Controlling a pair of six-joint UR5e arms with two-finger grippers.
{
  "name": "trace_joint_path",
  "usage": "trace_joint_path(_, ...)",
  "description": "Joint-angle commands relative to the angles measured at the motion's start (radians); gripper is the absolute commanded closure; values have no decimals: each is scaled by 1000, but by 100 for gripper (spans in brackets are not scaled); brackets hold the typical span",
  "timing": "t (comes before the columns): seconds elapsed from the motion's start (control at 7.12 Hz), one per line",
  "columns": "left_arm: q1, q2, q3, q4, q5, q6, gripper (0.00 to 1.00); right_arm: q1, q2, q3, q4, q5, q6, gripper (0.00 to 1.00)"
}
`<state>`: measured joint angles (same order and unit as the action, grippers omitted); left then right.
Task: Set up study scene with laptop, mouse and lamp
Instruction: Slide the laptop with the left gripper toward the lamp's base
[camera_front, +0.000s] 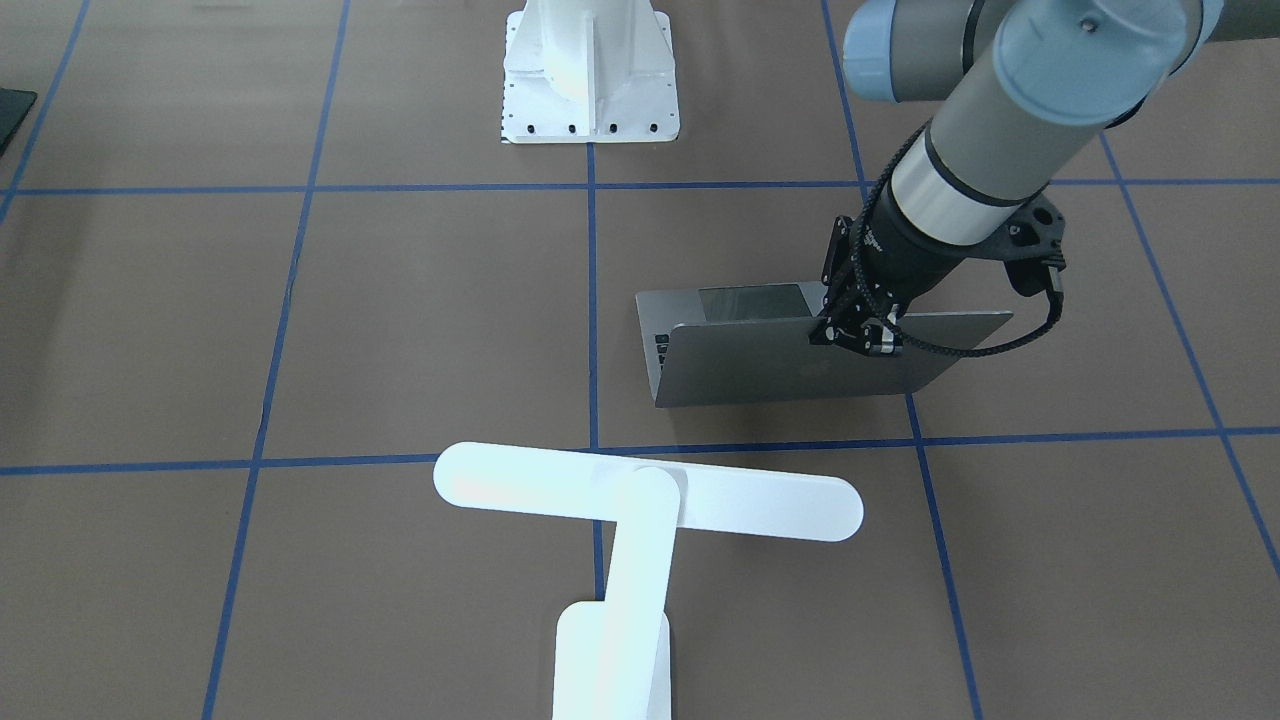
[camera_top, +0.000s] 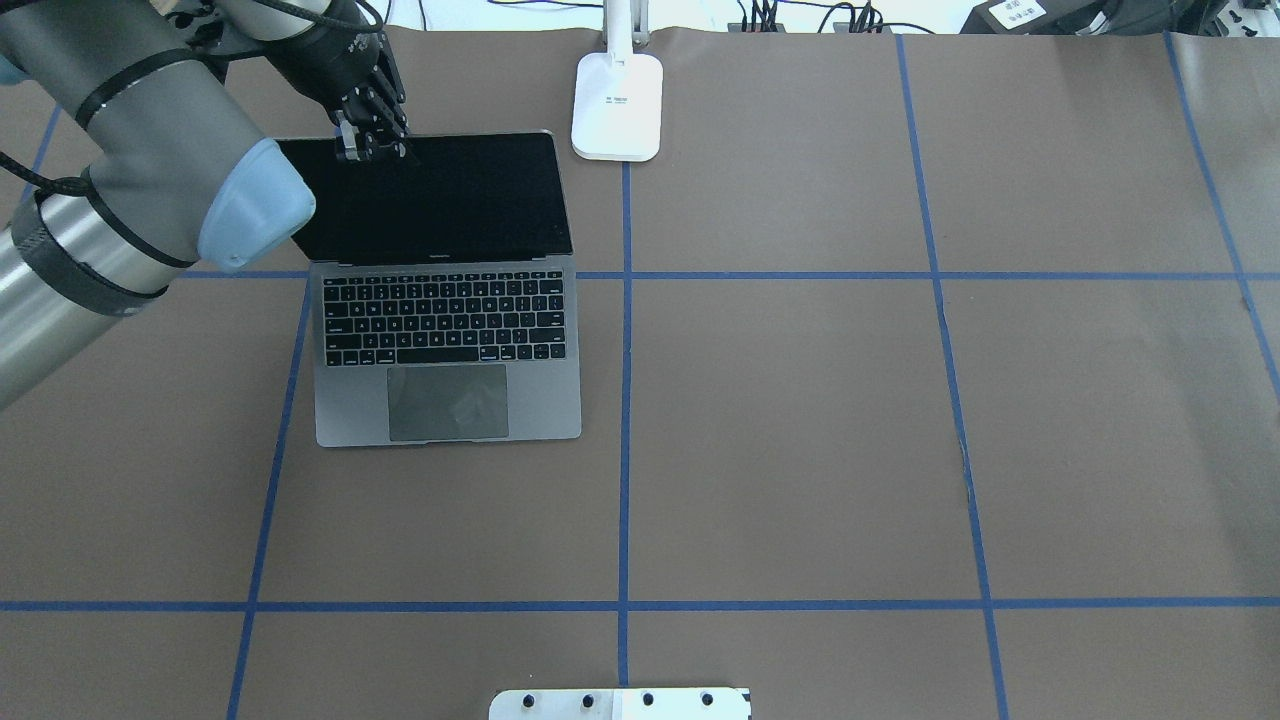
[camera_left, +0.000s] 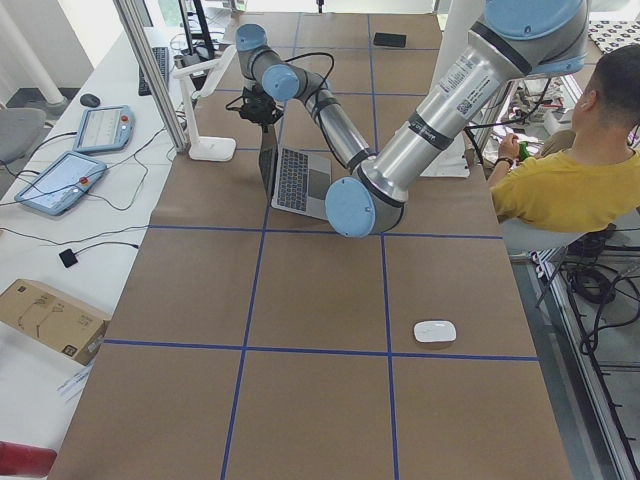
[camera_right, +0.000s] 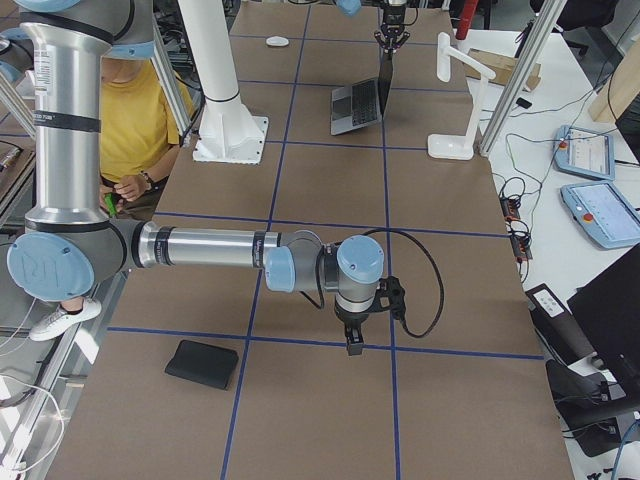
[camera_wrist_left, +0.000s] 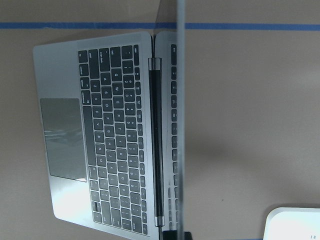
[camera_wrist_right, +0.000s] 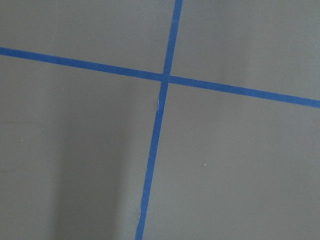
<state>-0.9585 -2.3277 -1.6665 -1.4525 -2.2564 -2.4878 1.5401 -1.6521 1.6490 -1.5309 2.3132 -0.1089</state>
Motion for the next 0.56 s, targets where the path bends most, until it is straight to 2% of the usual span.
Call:
trace_joint_path(0.0,41,-21,39,-34,41,-5,100,0,0,0,0,0,0,0)
trace_joint_path(0.42,53,-59,140,-97,47,-32,100,0,0,-5,0,17,0,0)
